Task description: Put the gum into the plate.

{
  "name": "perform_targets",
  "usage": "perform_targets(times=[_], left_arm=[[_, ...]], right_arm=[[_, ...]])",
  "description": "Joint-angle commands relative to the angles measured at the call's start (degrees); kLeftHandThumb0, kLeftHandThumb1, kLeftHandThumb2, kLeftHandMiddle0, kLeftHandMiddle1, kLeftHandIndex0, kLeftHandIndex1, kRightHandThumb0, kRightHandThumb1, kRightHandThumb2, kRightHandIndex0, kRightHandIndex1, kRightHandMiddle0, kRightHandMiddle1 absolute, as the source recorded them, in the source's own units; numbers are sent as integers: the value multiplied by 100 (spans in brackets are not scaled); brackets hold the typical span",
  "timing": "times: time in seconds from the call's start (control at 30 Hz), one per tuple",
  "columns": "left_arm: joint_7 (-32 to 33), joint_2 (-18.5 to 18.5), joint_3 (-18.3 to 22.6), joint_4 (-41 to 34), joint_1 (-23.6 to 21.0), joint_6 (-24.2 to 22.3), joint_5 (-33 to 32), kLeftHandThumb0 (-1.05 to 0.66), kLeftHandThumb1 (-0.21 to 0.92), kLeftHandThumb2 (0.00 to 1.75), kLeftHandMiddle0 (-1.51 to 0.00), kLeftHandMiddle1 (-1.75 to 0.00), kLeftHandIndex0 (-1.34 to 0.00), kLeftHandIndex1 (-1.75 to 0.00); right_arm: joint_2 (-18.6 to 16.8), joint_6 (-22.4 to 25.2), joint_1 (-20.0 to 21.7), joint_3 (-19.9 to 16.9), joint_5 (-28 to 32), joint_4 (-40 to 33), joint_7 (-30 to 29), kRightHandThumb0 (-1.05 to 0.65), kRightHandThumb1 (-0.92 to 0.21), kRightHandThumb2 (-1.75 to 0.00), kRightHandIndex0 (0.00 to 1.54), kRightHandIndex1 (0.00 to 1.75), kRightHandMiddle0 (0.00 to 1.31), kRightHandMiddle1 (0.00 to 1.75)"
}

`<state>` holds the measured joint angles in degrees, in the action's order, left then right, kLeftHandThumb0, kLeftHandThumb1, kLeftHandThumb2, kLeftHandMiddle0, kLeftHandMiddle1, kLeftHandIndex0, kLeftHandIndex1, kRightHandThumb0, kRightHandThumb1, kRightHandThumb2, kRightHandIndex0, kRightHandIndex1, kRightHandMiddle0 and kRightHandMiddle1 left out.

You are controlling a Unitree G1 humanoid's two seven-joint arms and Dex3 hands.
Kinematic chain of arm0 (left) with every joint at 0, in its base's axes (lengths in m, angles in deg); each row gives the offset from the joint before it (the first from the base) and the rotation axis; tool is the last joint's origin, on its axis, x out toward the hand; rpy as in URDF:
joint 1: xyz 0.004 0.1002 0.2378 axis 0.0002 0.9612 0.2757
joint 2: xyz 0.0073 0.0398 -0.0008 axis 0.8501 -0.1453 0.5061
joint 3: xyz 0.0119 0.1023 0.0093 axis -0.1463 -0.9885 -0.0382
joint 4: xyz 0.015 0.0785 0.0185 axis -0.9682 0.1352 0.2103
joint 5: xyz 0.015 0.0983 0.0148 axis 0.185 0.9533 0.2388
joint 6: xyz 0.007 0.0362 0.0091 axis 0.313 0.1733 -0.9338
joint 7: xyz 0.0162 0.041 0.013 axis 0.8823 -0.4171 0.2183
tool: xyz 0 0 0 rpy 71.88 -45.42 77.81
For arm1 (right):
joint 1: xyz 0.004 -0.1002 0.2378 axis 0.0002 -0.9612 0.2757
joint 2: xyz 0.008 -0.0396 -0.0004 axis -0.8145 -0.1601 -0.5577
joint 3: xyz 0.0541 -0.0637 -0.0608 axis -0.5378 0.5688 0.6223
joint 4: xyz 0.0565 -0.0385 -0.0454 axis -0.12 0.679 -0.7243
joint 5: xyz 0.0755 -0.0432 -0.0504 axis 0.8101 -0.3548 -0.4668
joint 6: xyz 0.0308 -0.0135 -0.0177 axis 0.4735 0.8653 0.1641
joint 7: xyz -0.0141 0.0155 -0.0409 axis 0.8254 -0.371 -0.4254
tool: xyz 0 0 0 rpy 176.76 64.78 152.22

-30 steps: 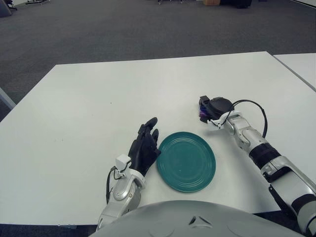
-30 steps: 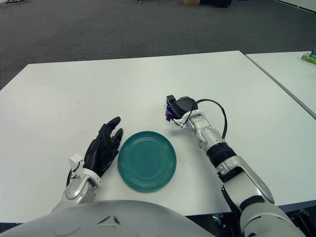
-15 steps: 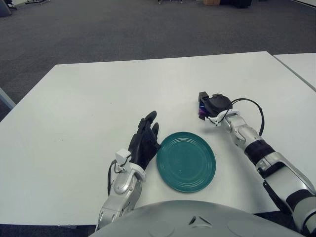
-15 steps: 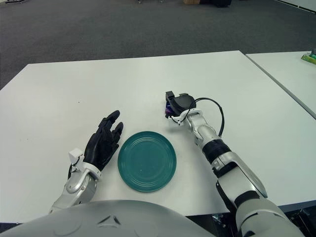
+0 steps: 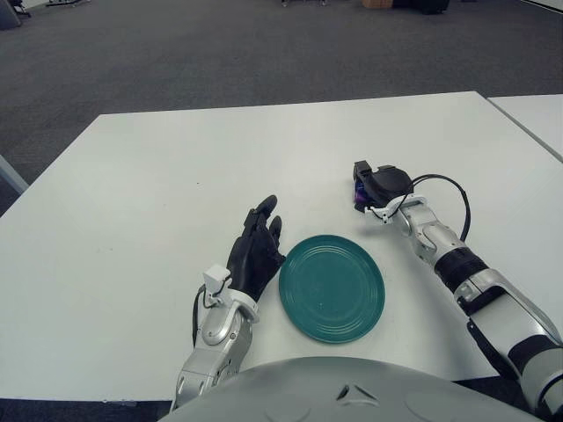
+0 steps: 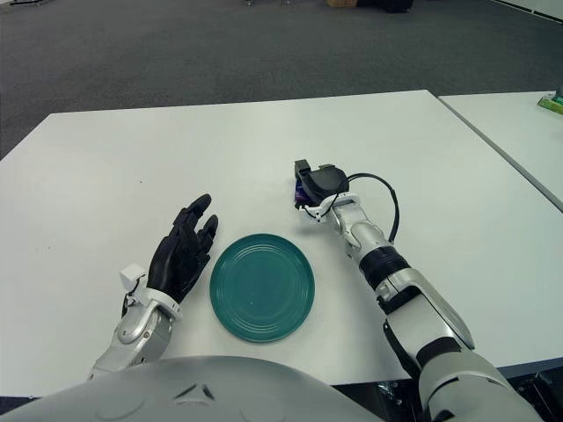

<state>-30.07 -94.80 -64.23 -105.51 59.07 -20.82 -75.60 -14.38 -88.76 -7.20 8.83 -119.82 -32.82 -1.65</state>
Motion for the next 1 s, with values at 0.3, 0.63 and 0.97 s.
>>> perform_targets(times=[0.3,0.63,0.97], left_arm=[[-9,-20,-55,-182,148,78,-22,-105,92,95,-18,-1,0,-58],[-38,-11,-14,-120,68,98,-5,-105,92,98,-21,-1,0,-61],[-53,-66,10,-65,64,77,-106,-105,92,93,-19,0,0,-59]], right_arm=[[50,97,175,-232,232,-609,369,-40,-61,-94,47,173,39,175],[327,246,198,-582,456,-1759,1453,-40,-61,-94,49,175,39,175],[544,187,180,-671,599,-2500,2503,-41,-59,-97,45,144,40,175]])
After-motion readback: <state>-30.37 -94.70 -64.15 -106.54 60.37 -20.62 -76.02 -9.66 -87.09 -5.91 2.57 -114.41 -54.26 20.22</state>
